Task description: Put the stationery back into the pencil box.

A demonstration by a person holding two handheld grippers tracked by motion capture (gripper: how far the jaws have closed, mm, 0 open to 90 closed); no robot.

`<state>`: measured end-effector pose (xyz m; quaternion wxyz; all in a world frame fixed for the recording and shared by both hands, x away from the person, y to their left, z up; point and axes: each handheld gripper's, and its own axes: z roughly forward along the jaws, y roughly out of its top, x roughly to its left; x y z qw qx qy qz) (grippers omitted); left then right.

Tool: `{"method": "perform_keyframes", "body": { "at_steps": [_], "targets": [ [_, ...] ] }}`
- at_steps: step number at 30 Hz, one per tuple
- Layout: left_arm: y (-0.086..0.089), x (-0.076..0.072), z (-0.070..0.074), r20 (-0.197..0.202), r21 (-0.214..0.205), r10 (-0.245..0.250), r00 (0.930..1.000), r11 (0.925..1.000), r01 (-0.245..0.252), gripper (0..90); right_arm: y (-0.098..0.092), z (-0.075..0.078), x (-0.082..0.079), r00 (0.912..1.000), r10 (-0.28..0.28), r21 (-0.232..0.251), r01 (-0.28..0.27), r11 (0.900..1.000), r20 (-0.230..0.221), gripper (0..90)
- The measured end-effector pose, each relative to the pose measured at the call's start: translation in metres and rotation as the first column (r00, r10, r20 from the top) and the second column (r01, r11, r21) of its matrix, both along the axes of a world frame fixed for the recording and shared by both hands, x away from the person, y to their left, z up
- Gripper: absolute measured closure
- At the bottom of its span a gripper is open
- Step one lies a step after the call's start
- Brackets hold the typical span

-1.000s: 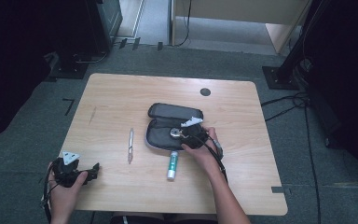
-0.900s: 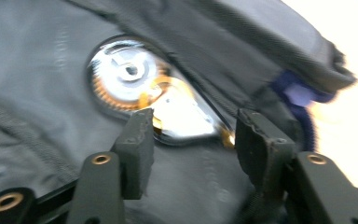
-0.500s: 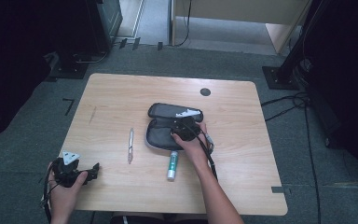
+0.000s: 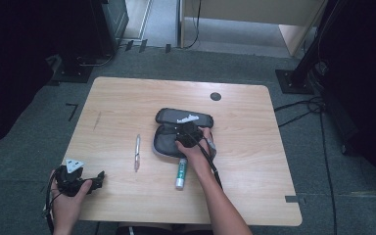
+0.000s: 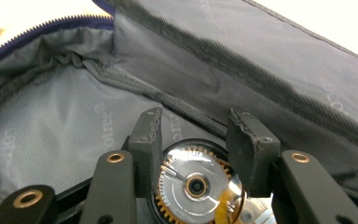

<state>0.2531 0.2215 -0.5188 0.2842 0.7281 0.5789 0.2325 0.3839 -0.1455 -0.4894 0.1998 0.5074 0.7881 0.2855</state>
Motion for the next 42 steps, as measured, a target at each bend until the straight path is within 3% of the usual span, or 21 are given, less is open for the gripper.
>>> {"method": "perform_keyframes", "body": {
  "at_steps": [11, 16, 17, 26, 30, 42],
  "targets": [
    [0.000, 0.000, 0.000, -0.001, 0.000, 0.000, 1.0000, 1.0000, 0.000, 0.0, -0.015, 0.003, -0.013, 0.9998, -0.002, 0.020, 0.002, 0.9998, 0.021, 52.8],
    [0.000, 0.000, 0.000, -0.001, 0.000, 0.000, 1.0000, 1.0000, 0.000, 0.0, -0.018, 0.013, -0.030, 0.9985, -0.024, 0.060, 0.021, 0.9980, 0.050, 44.6],
    [0.000, 0.000, 0.000, 0.000, -0.001, 0.001, 1.0000, 1.0000, -0.001, 0.0, -0.020, 0.016, -0.039, 0.9981, -0.030, 0.089, 0.025, 0.9957, 0.054, 39.8],
    [0.000, 0.000, 0.000, -0.001, 0.000, 0.000, 1.0000, 1.0000, 0.000, 0.0, -0.027, 0.022, -0.073, 0.9955, -0.061, 0.118, 0.053, 0.9916, 0.072, 25.7],
    [0.000, 0.000, 0.000, 0.000, -0.001, 0.001, 1.0000, 1.0000, -0.001, 0.0, -0.028, 0.024, -0.085, 0.9964, -0.061, 0.136, 0.052, 0.9894, 0.060, 19.9],
    [0.000, 0.000, 0.000, 0.000, -0.001, 0.001, 1.0000, 1.0000, -0.001, 0.0, -0.024, 0.019, -0.125, 0.9948, -0.074, 0.165, 0.061, 0.9845, 0.071, 26.1]
  ]
}}
